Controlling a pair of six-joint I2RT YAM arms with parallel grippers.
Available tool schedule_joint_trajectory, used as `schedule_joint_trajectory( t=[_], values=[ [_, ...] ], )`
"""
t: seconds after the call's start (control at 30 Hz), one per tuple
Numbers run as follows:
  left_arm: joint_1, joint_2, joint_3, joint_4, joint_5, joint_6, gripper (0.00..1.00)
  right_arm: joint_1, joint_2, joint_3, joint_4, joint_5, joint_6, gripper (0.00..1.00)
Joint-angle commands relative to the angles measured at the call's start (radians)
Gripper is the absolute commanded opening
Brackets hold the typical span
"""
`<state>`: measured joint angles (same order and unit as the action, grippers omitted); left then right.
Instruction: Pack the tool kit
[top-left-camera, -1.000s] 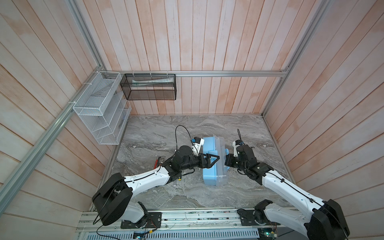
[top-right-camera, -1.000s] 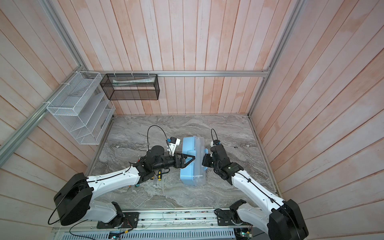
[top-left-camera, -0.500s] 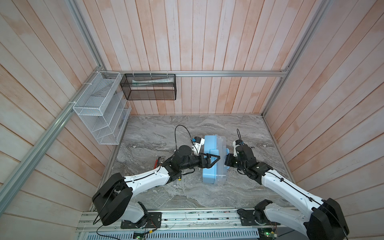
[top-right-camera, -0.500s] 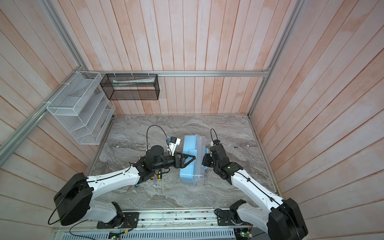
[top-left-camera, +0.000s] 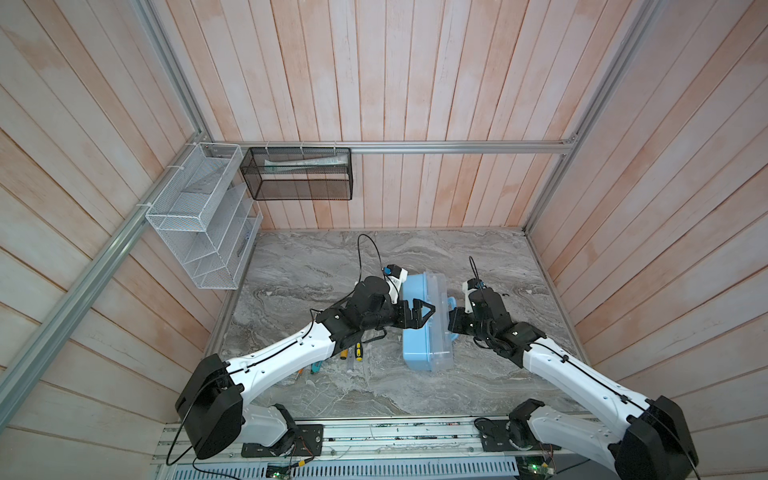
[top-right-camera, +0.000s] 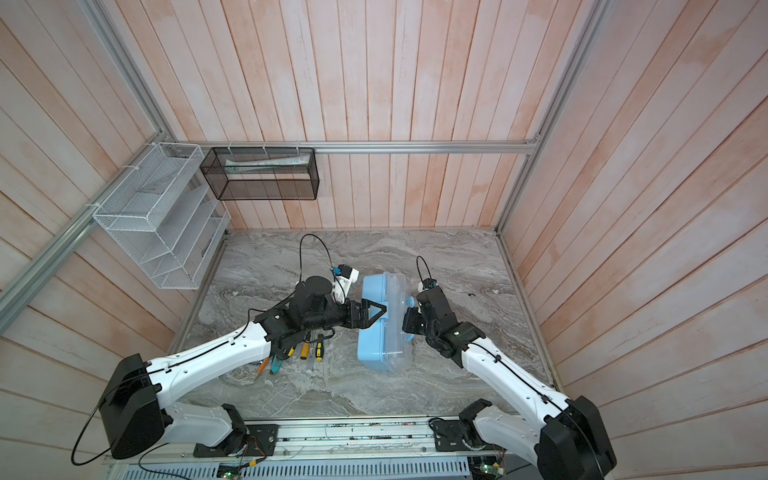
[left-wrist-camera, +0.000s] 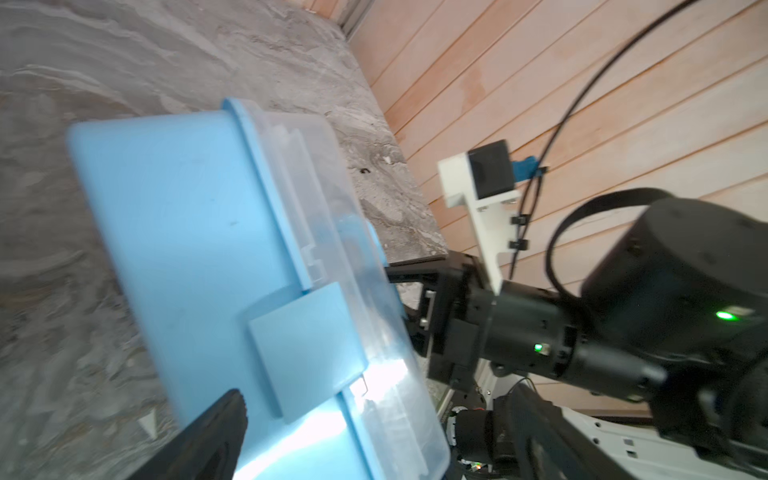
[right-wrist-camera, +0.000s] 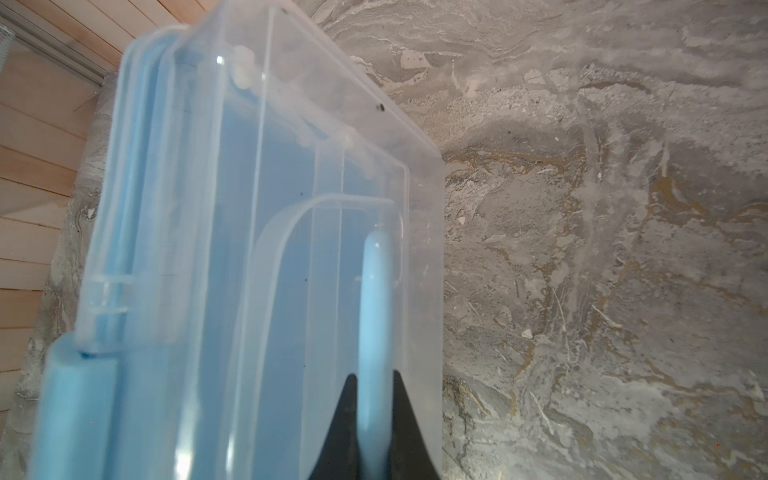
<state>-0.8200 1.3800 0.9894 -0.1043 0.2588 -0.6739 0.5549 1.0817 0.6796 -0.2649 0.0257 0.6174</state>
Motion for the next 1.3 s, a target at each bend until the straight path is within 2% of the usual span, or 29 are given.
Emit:
schedule_joint_trajectory(
  t=[0.0, 0.33, 0.93, 1.1, 1.27],
  values=[
    [0.011, 0.007, 0.029, -0.117, -0.026, 0.038, 1.00, 0.004, -0.006, 0.039, -0.001, 0.002, -0.044, 0.00],
    [0.001, 0.049, 0.086, -0.091, 0.041, 0.038, 1.00, 0.005, 0.012, 0.042, 0.006, -0.016, -0.050, 0.00],
    [-0.014, 0.167, 0.147, -0.136, 0.071, 0.047, 1.00, 0.018, 0.046, 0.049, 0.046, -0.035, -0.060, 0.00],
    [-0.016, 0.186, 0.101, -0.002, 0.183, 0.030, 1.00, 0.027, 0.064, 0.040, 0.068, -0.042, -0.055, 0.00],
    [-0.018, 0.200, 0.040, 0.178, 0.302, -0.054, 1.00, 0.043, 0.076, 0.050, 0.081, -0.050, -0.051, 0.00]
  ],
)
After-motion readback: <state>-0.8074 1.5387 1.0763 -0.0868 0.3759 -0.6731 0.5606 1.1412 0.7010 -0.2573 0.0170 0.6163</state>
